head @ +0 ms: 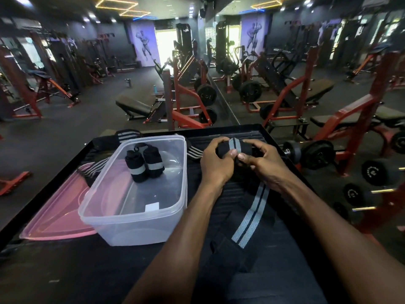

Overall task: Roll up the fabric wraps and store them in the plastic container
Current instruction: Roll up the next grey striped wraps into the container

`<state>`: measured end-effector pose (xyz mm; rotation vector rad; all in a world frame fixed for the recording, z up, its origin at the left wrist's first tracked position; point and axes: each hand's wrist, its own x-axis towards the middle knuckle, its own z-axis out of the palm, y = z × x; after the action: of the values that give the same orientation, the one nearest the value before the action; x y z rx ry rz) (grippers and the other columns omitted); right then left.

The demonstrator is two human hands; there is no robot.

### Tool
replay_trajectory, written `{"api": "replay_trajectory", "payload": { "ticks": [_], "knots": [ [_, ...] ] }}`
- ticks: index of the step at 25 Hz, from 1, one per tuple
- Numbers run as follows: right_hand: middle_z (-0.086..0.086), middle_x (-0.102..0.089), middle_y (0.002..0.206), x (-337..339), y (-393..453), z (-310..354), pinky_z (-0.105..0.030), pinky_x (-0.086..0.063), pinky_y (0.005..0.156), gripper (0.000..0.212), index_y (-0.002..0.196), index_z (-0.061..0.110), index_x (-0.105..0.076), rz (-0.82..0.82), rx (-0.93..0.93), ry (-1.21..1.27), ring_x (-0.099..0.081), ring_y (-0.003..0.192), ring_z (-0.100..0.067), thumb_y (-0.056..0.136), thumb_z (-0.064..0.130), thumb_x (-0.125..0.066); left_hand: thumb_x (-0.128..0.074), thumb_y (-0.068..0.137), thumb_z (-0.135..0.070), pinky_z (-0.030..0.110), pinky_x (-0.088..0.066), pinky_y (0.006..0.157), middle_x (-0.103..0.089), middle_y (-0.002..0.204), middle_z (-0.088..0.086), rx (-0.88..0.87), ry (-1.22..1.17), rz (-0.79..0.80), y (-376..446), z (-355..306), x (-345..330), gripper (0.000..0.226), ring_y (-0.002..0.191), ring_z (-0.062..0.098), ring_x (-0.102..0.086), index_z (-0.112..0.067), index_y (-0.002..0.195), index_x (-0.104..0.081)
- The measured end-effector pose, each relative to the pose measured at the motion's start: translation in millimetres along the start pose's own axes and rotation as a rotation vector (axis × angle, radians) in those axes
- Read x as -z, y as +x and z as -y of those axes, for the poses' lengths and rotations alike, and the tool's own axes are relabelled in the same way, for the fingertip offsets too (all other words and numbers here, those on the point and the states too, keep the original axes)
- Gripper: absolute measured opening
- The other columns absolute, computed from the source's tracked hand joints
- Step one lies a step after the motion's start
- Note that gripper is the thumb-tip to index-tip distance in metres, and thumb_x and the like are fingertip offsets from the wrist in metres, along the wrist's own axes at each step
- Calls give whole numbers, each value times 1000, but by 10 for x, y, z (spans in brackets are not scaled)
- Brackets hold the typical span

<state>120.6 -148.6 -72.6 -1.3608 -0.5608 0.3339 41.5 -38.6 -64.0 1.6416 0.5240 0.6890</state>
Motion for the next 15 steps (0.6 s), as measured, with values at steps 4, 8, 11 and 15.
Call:
{"api": "replay_trajectory", "payload": {
  "ticks": [4, 8, 11, 15],
  "knots": [
    [-9, -73, 110, -17, -70, 111, -40, -57, 89, 35, 118, 9, -66, 39, 10, -60, -70, 104, -25, 85, 1, -72, -68, 86, -9, 37, -54, 96, -70, 109, -5, -25, -42, -5, -96, -126, 14, 31, 103, 13, -66, -29, 110, -66],
    [-6, -74, 104, -85, -172, 273, -31, -58, 76, 30, 112, 10, -69, -12, 70, -173, -71, 96, -19, 82, 6, -75, -61, 90, -17, 36, -47, 103, -63, 125, 2, -1, 47, 36, -211, -334, 49, 38, 116, 19, -58, -23, 128, -59],
    [-6, -73, 91, -214, -250, 440, -23, -54, 62, 27, 107, 7, -67, 0, -6, -5, -71, 79, -13, 84, -6, -67, -57, 91, -24, 43, -44, 106, -57, 132, 6, -35, 204, 49, -237, -513, 183, 42, 122, 25, -53, -24, 133, -55],
    [-14, -75, 101, -433, -271, 641, -41, -59, 79, 25, 106, 10, -70, 34, 20, -55, -73, 93, -29, 83, -1, -72, -55, 94, -23, 38, -48, 94, -61, 122, 2, -96, 334, 107, -262, -772, 579, 30, 111, 22, -57, -18, 123, -59]
  ]
}}
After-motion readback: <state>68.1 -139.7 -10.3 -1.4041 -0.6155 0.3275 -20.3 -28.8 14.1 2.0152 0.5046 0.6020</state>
